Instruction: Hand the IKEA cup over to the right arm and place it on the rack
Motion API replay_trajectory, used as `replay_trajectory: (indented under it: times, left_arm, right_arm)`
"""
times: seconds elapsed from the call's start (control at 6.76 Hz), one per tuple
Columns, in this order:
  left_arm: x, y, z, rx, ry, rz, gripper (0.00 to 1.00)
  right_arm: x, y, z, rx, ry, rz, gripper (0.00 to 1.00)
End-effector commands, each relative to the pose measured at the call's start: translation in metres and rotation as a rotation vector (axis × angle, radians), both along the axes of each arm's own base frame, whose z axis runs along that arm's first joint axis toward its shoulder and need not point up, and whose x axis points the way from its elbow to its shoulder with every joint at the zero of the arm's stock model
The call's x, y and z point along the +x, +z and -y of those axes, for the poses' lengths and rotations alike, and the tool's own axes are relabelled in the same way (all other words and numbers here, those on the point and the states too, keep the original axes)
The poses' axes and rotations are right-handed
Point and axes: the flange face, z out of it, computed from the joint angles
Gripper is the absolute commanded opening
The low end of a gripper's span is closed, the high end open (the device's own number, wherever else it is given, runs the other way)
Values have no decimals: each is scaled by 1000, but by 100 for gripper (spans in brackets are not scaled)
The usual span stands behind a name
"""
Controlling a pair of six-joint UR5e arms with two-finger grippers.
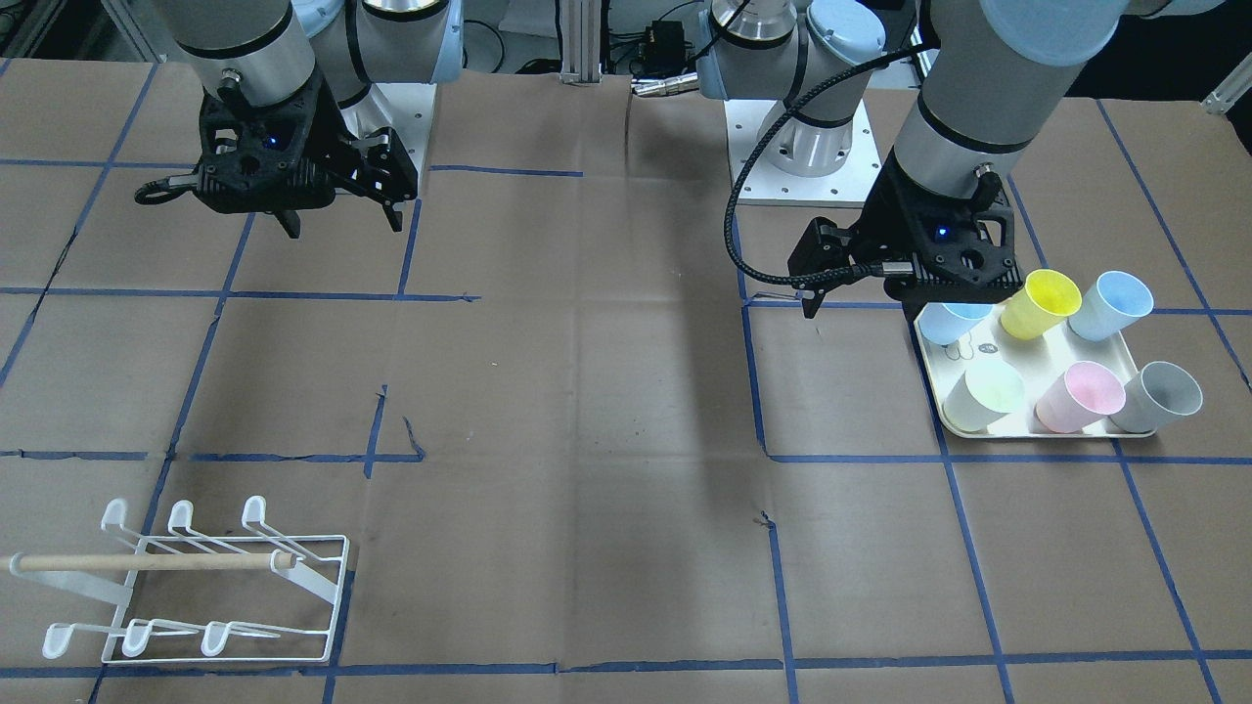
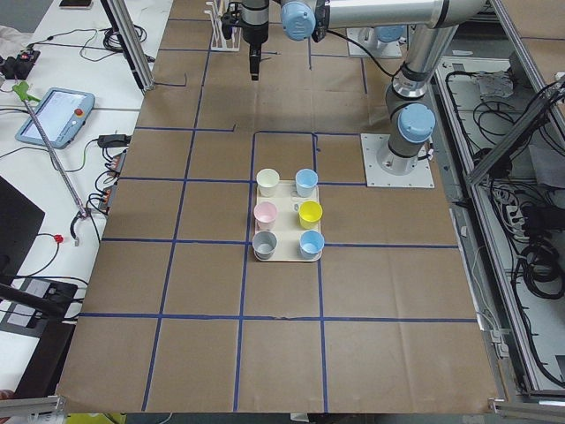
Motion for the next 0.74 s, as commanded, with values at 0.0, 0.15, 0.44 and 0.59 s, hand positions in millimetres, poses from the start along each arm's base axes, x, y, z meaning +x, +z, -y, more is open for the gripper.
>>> replay_trajectory:
  times: [0.0,0.15,0.44,0.59]
  left_arm:
    - [1,-4,0,7,1,2,100]
    - [1,-4,0,7,2,0,100]
    - [1,-2,-4,4,1,2,100]
    - [2,-2,-5,4,1,2,100]
  right_arm:
    - [0,0,0,1,0,0,99]
    - [0,0,0,1,1,0,99]
    - [0,-1,0,2,1,2,100]
    - [0,-2,0,4,1,2,100]
